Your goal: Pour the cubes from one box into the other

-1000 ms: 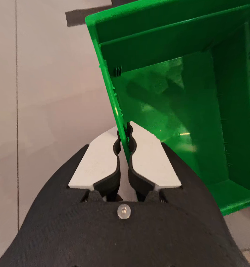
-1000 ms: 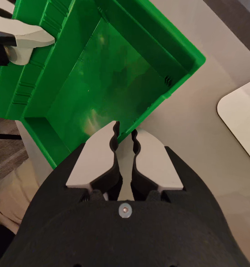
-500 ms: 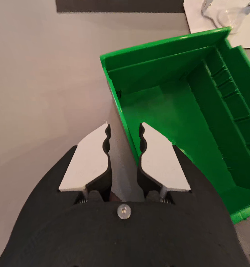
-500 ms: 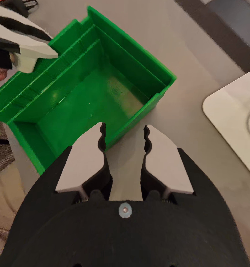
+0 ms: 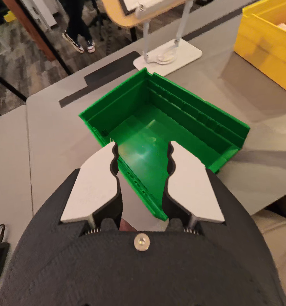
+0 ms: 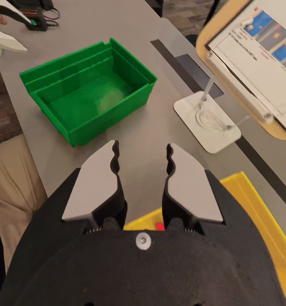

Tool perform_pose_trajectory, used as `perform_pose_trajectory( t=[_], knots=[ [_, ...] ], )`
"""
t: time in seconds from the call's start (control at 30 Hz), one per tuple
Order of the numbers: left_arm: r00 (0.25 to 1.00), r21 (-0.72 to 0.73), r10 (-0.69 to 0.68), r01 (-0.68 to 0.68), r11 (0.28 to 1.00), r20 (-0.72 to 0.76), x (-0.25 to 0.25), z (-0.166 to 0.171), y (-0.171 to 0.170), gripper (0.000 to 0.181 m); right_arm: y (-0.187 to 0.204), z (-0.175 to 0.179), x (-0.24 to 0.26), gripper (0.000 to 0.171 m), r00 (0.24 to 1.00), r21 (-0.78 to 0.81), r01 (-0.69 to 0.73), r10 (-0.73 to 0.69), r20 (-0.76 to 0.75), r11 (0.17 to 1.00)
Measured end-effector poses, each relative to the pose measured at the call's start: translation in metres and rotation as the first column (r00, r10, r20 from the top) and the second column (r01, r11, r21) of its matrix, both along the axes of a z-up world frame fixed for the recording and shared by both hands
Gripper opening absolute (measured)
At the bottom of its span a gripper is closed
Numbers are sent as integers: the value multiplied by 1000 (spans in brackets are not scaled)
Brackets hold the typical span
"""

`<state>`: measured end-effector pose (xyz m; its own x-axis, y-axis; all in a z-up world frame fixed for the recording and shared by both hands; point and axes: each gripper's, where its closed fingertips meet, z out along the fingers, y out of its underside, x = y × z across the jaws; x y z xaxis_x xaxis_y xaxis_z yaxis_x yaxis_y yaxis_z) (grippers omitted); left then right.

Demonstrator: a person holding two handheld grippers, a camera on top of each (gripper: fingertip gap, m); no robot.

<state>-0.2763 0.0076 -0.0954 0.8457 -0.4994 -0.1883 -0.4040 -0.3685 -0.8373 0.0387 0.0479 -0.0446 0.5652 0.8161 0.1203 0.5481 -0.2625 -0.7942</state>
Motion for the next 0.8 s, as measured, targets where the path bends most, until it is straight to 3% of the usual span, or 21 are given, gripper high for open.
perform_pose_trajectory(
  t=[0.23,0.5,0.67,0.7,0.8],
  knots=[
    [981,-36,-156,153,988,-114,38,-24,-29,61,-33,-29,84,52,994,-50,110,-110,9,993],
    [933,-127,-251,225,966,-256,73,-66,-33,66,-52,-58,168,57,963,-79,262,-255,85,962],
    [857,-220,-270,188,957,-440,75,-113,-27,65,-79,-92,180,57,968,-133,196,-170,187,971],
    [837,-212,-238,150,966,-493,69,-118,-22,48,-83,-102,179,55,964,-140,182,-148,222,973],
    [826,-268,-220,86,959,-519,61,-130,-16,37,-94,-135,173,57,944,-189,150,-84,318,970]
  ],
)
